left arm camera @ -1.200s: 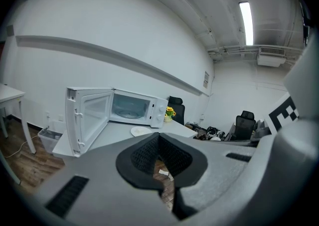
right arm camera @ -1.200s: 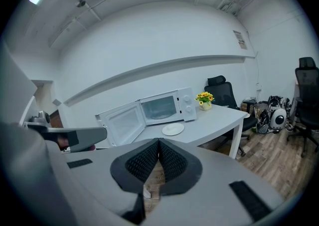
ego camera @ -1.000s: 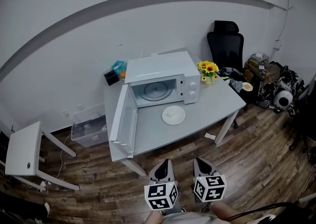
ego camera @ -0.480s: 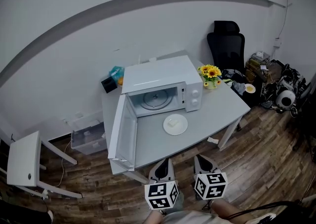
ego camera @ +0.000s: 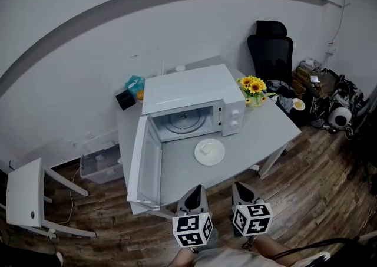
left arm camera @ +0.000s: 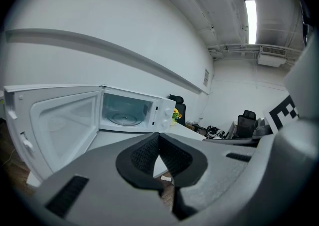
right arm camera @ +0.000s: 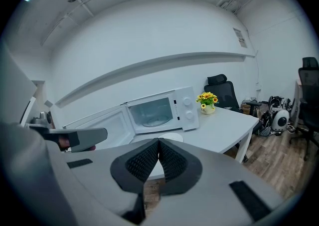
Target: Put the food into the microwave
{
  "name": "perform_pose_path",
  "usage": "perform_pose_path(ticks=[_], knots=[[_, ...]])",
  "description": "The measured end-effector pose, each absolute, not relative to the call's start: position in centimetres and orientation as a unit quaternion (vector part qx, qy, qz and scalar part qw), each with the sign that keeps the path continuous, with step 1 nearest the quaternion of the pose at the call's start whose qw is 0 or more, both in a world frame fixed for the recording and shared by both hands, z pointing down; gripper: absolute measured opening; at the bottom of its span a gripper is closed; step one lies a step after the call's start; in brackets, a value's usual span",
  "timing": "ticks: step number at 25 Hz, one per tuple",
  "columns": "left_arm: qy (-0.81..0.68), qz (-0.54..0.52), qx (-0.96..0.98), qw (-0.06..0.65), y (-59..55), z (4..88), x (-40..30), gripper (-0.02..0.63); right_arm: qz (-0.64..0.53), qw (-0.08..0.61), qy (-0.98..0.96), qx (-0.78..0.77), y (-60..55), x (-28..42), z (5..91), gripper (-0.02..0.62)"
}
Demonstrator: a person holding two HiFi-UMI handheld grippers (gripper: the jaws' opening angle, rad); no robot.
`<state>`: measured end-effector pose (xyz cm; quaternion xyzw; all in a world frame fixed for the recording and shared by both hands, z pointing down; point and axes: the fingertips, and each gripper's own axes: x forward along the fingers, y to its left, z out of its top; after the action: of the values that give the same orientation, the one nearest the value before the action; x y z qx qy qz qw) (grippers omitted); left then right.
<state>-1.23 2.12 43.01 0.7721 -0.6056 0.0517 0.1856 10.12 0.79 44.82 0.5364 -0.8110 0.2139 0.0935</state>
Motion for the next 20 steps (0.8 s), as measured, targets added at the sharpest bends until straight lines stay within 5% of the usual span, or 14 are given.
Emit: perform_pose_path(ticks=[20], knots=[[-0.593, 0.047, 0.782, 0.184, -9.6, 41.6, -4.7, 0.002, 0.202, 0.088, -0.807, 0.549, -11.0, 6.2, 43.0, 0.017]])
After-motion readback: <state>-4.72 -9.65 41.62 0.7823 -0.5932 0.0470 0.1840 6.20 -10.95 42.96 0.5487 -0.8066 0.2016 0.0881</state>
